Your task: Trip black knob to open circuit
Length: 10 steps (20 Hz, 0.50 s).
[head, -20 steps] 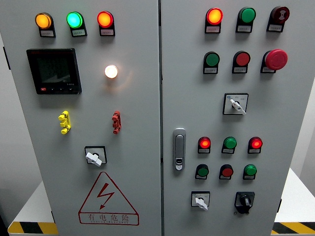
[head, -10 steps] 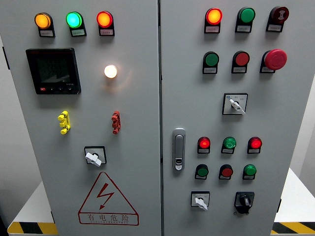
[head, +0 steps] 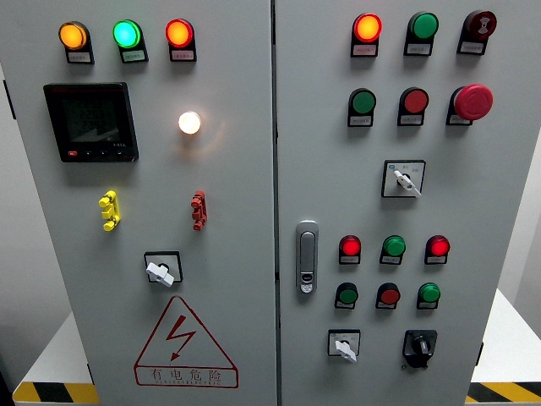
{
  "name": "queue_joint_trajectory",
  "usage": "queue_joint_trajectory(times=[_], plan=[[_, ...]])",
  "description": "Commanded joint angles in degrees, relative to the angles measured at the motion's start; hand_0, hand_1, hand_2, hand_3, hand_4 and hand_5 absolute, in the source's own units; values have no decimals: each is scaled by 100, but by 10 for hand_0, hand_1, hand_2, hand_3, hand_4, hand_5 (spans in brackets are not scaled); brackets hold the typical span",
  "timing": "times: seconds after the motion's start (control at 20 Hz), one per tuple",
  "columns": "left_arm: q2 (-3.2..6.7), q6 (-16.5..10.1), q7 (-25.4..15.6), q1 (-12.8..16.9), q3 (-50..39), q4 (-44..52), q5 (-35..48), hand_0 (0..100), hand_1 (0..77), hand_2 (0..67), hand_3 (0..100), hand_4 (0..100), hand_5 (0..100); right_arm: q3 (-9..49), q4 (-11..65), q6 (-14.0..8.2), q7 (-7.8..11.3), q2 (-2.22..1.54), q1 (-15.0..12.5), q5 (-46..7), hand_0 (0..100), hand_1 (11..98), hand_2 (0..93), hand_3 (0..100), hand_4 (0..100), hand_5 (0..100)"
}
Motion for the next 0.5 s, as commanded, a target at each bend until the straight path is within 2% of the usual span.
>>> queue_joint_trajectory(times=[0.0,0.1,0.25,0.45], plan=[[-5,0,1,0,0,0,0,0,0,195,262,99,86,-185,6,-317,-124,15,188,-1,983,514,0,874,926,1000],[-5,0,1,0,0,0,0,0,0,195,262,99,86,-221,6,-476,-221,15,364,-1,1000,546,0,948,988,1000],[-5,0,1,0,0,0,0,0,0,195,262,99,86,-229,6,-511,-397,33,584,-1,1000,610,0,941,1000,1000],[4,0,1,0,0,0,0,0,0,195,262,99,86,-282,6,-573,-555,33,848,8,1000,677,0,924,1000,1000]])
